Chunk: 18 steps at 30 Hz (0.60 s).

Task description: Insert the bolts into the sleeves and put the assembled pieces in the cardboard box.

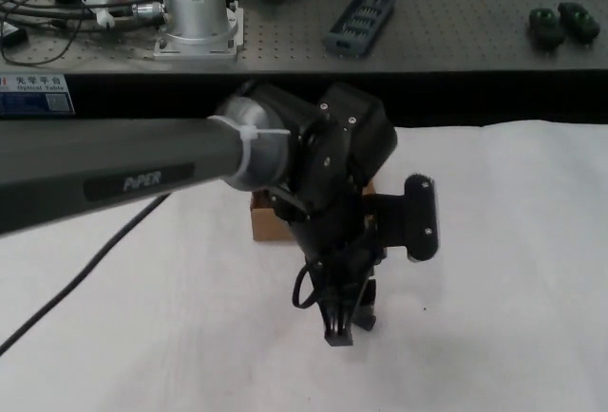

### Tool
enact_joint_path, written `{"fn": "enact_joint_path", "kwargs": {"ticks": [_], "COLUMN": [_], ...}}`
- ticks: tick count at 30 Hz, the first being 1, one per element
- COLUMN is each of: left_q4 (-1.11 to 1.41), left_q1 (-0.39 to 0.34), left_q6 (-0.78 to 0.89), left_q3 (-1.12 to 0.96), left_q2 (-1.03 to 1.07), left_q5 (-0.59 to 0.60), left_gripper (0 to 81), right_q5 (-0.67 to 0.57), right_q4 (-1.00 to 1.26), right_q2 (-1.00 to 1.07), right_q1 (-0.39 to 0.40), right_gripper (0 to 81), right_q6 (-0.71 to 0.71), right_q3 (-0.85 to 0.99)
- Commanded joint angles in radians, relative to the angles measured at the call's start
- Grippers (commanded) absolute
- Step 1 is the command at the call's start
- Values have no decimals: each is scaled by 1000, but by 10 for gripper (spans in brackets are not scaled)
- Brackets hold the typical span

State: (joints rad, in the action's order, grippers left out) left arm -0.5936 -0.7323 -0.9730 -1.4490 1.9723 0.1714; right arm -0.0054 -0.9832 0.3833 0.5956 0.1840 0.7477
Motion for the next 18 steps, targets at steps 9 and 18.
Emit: {"fn": "enact_joint_path", "kwargs": {"ticks": [9, 18], "left_q4": [14, 12], "left_q1": [-9, -9], "left_q6": [-14, -14], "left_q3": [-16, -16], "left_q2": [48, 74], "left_q5": [-93, -85], "left_gripper": [336, 313], "right_q5": [-13, -13], "right_q4": [2, 1], "right_q2": [-7, -7], "right_q1": [-5, -5], "right_gripper": [33, 33], "right_q6": [-5, 2], "right_q3": [3, 3]}}
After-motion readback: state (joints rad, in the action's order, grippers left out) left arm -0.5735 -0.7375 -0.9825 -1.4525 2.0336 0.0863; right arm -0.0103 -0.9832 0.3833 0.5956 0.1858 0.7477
